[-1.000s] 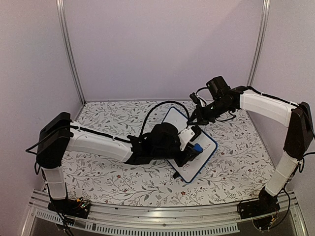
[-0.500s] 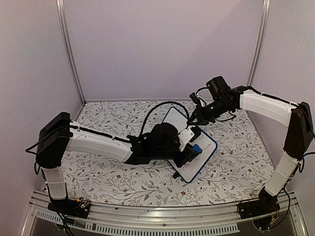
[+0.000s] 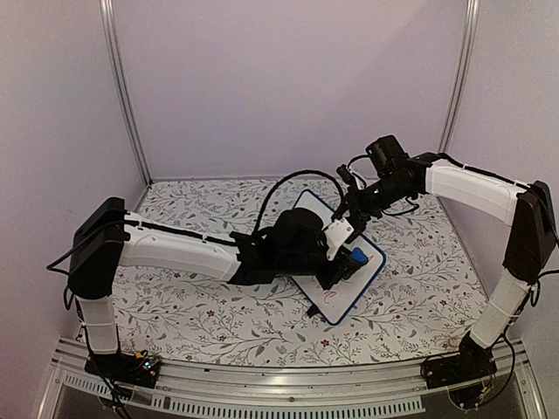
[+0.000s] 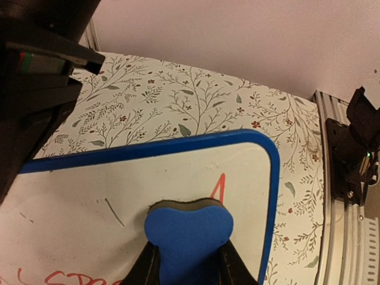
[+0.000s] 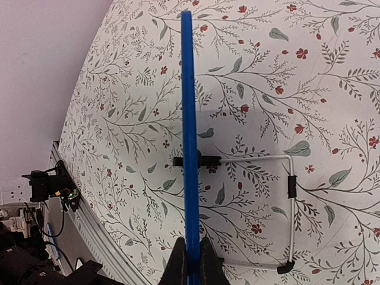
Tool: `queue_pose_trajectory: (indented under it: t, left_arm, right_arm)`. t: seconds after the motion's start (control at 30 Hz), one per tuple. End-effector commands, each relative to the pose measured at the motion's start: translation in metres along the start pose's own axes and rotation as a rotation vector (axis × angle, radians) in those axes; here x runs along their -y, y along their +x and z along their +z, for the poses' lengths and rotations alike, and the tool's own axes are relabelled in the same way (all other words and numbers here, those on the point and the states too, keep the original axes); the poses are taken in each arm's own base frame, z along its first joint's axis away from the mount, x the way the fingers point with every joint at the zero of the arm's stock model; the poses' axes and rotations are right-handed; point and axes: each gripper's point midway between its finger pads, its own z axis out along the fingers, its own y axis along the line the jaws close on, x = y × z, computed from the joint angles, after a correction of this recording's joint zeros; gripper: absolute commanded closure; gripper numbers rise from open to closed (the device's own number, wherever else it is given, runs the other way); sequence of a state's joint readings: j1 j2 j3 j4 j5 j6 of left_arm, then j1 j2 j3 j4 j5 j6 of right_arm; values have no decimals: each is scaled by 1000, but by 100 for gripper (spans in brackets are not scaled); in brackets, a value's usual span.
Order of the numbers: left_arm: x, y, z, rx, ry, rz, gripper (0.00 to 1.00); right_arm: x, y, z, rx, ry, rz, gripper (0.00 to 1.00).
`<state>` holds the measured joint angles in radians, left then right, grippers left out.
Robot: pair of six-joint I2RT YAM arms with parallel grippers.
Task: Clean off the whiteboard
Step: Erase the whiteboard from the whiteboard stand.
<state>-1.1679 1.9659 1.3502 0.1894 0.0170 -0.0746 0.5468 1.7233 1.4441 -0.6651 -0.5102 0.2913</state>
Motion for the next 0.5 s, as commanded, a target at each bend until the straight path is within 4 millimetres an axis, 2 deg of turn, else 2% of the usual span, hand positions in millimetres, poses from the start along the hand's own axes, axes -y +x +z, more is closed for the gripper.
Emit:
queue_pose_trajectory:
  t: [0.0,0.17,0.23,0.33,0.47]
  left_arm:
    - [0,38,-2,-89,-12,3,100]
    - [-4,73,-13,-158,-18,-23,100]
    - [-3,80,-14,-170,-17,-29,100]
    - [-3,74,-13,-156,-16,-28,100]
    - [3,51,-6,-107,11,-12,100]
  right_arm:
    - [-6,28,19,-106,-23,65,100]
    - [-7,27,19,-102,-29,62,100]
    - [-7,26,21,-101,-32,64,100]
    - [-7,27,21,-104,-32,67,100]
    - [-7,27,21,-105,-31,66,100]
